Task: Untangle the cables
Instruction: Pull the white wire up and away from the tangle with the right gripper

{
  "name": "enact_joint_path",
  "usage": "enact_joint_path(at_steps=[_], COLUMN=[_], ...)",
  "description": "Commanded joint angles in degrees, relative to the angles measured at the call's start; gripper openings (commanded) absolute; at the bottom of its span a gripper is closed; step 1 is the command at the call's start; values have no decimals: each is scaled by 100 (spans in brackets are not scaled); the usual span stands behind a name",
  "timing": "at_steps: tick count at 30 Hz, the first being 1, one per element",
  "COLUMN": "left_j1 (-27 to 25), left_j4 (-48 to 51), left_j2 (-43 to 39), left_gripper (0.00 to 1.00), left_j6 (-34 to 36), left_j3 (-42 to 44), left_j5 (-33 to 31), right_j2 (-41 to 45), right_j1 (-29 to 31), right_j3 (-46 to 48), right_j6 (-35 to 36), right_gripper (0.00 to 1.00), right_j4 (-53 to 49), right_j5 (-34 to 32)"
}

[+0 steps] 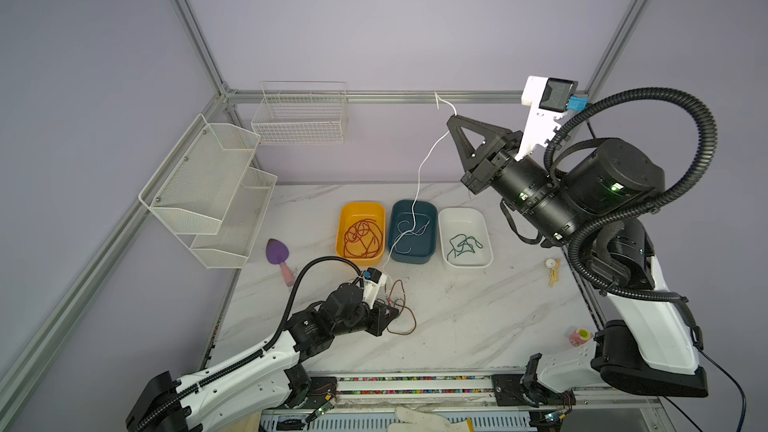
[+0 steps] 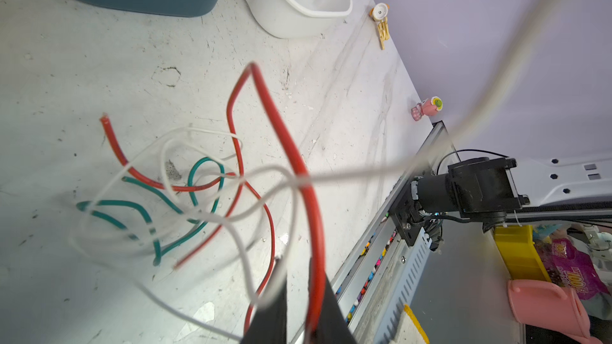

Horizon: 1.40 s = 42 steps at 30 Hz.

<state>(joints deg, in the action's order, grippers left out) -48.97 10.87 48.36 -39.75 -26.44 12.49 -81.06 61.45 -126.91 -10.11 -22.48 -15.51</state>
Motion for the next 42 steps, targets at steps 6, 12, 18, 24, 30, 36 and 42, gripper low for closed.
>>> enact_joint_path(at_steps=[6, 12, 18, 24, 30, 36, 42], left_j1=[-60, -69, -80, -97, -102, -104, -101], left_j4=[-105, -15, 204, 194, 196, 195, 227], left_j2=[-335, -484, -565, -615, -733, -762, -679], left_gripper=[4, 0, 0, 0, 0, 1, 0], left_j6=[-200, -195, -178, -300, -307, -253, -226], left_j3=[355, 360, 395, 728, 758, 615, 350], left_j5=[149, 57, -64, -99, -137, -172, -204], right_j2=[415, 575, 644, 552, 485, 469, 416], right_j1=[31, 31, 29, 34, 34, 34, 34], right_j3=[-246, 183, 187, -478, -637, -454, -229], right_j6=[465, 496, 663, 904, 1017, 1006, 1020], right_gripper=[0, 0, 0, 0, 0, 0, 0], right_j4=[195, 200, 161, 108, 51, 51, 59], right_j5=[-661, -816, -1254, -1633, -1778, -1564, -1420])
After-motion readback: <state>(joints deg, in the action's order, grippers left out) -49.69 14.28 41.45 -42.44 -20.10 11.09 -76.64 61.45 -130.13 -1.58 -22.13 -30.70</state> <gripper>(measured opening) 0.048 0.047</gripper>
